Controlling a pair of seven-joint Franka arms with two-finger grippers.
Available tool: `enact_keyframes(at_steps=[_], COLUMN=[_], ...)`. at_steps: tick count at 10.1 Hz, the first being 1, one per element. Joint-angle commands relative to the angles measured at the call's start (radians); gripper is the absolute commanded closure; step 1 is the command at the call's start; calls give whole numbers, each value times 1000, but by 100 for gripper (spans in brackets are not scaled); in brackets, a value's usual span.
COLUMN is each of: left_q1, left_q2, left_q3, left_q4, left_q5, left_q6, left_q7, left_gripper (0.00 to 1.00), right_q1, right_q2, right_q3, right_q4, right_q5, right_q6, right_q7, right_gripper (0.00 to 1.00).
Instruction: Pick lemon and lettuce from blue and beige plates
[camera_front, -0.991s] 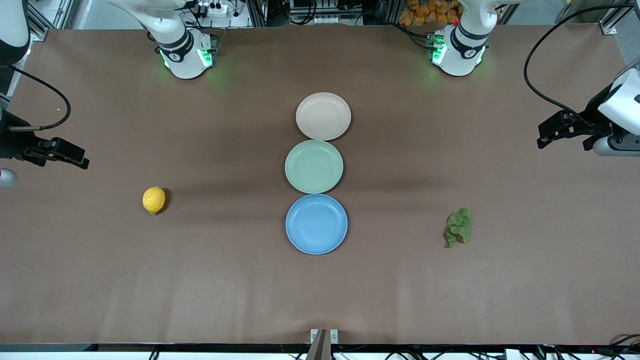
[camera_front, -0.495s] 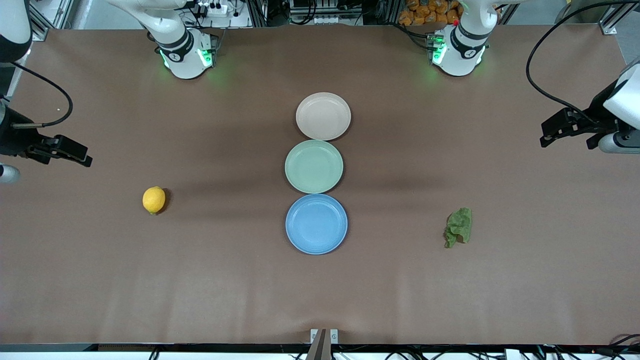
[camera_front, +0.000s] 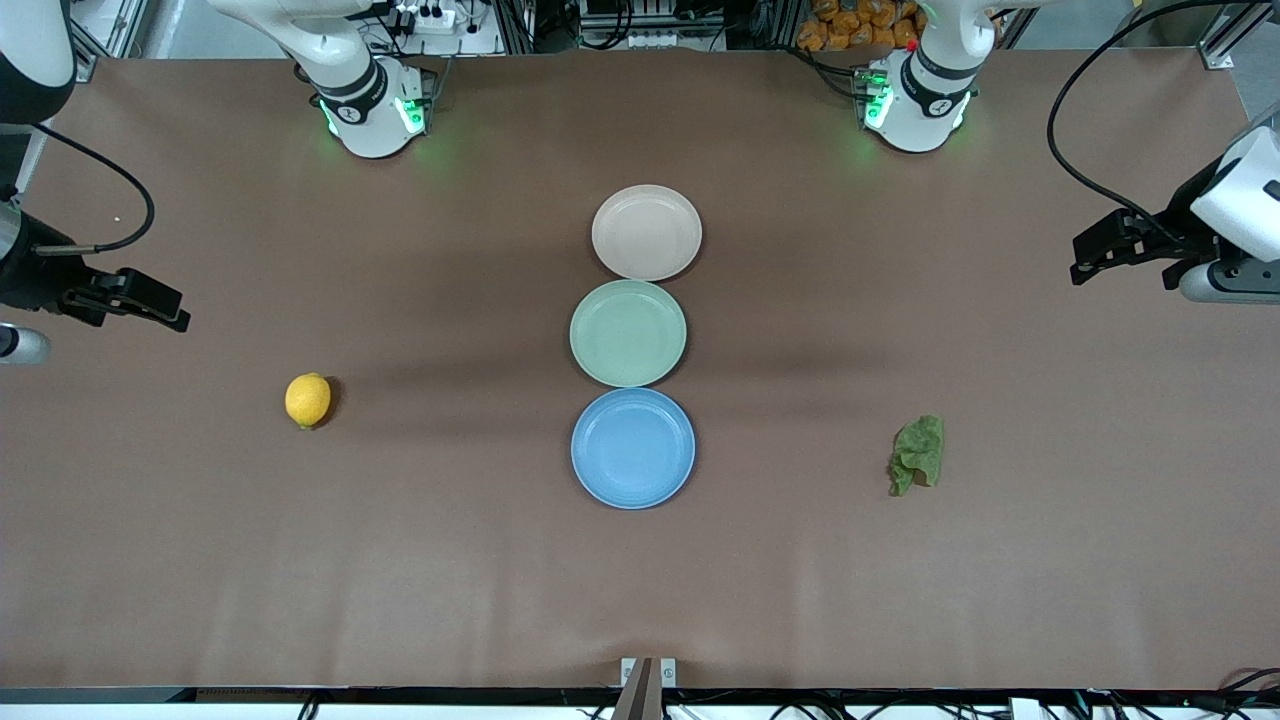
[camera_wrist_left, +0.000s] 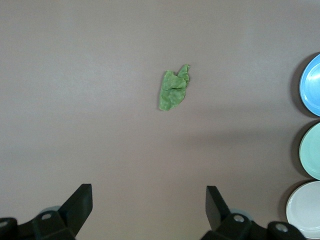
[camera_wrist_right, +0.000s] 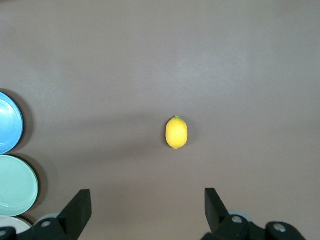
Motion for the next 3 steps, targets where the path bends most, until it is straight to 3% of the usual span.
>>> enact_keyframes(at_steps=[1, 3], left_q1=[-4, -4], left_q2=[-7, -1], left_q3=[5, 7], left_q4=[50, 63], left_q5=[7, 9], left_q6=[-49, -60], left_q7=[15, 13], left_gripper=[0, 0], right_q1=[14, 8], right_q2=[-31, -25], right_q3=[-16, -14], right_q4=[-31, -28], right_q5=[11, 13], right_q6=[1, -2], right_q7=[7, 2], right_gripper=[0, 0])
